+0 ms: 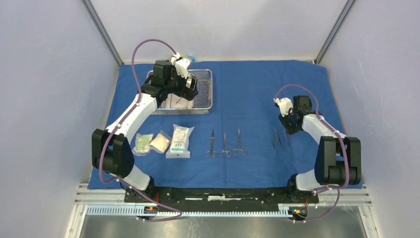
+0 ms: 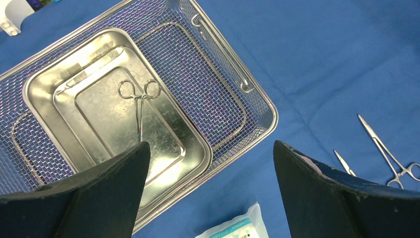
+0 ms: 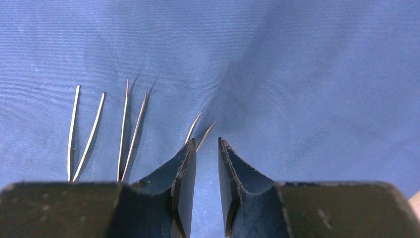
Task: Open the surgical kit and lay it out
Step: Place the medical item in the surgical kit.
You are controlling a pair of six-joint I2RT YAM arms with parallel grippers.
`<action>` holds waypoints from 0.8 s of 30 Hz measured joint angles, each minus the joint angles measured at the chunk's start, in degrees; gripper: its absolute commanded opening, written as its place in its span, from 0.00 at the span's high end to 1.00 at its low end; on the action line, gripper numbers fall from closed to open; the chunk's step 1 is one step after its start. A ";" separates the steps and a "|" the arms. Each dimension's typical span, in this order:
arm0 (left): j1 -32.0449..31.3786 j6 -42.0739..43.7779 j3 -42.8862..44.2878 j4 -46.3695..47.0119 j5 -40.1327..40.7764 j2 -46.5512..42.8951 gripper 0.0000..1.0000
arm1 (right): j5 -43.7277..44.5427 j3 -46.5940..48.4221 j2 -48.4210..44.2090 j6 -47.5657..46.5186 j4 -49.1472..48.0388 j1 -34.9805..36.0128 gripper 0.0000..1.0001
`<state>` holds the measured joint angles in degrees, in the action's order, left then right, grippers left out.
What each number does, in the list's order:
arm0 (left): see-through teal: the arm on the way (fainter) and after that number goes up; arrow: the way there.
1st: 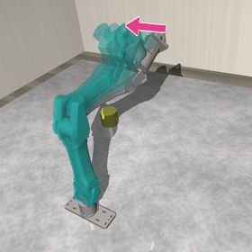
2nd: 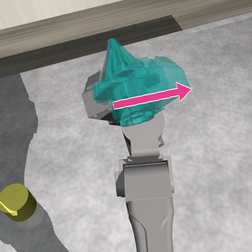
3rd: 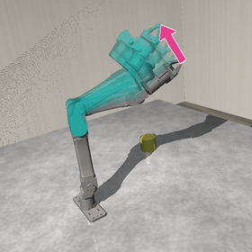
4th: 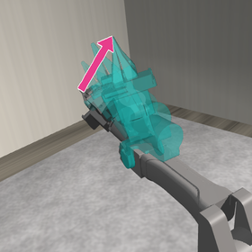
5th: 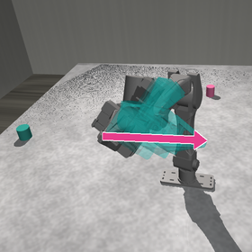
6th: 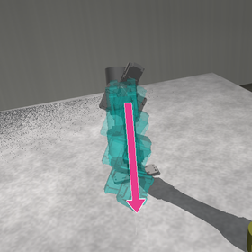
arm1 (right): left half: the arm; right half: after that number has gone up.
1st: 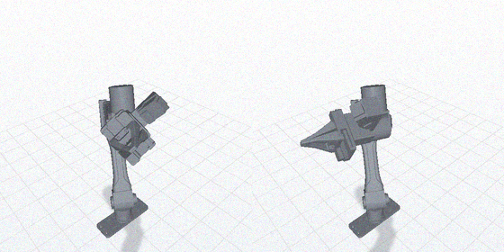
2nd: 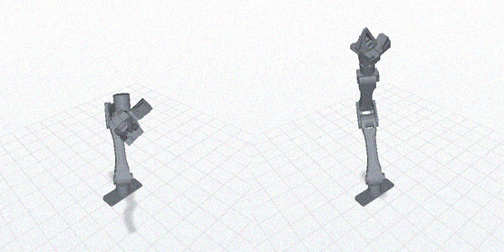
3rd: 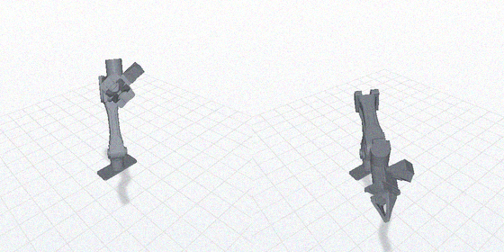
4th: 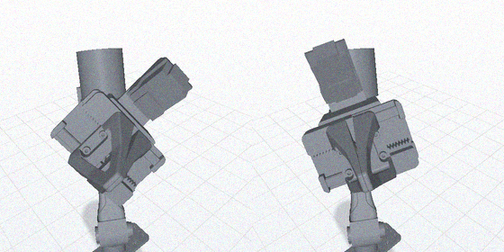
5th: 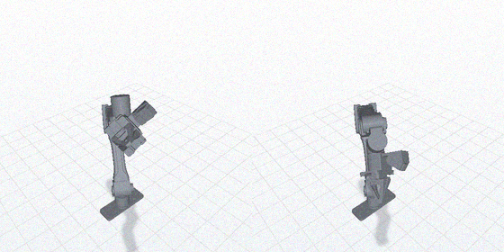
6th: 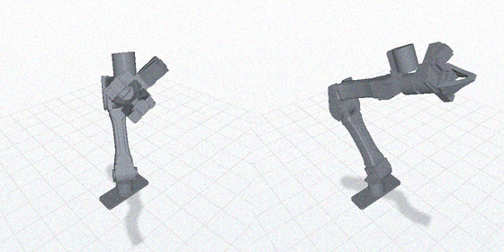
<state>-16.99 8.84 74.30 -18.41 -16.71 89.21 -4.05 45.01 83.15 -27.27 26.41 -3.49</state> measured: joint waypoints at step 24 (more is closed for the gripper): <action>0.00 0.00 0.00 -0.81 -0.04 0.00 0.00 | -0.50 0.00 -0.72 -0.24 0.83 -0.72 0.70</action>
<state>-16.99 8.84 74.30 -19.22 -16.75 89.21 -4.56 45.01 82.43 -27.51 27.24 -4.21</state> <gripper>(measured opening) 0.994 0.299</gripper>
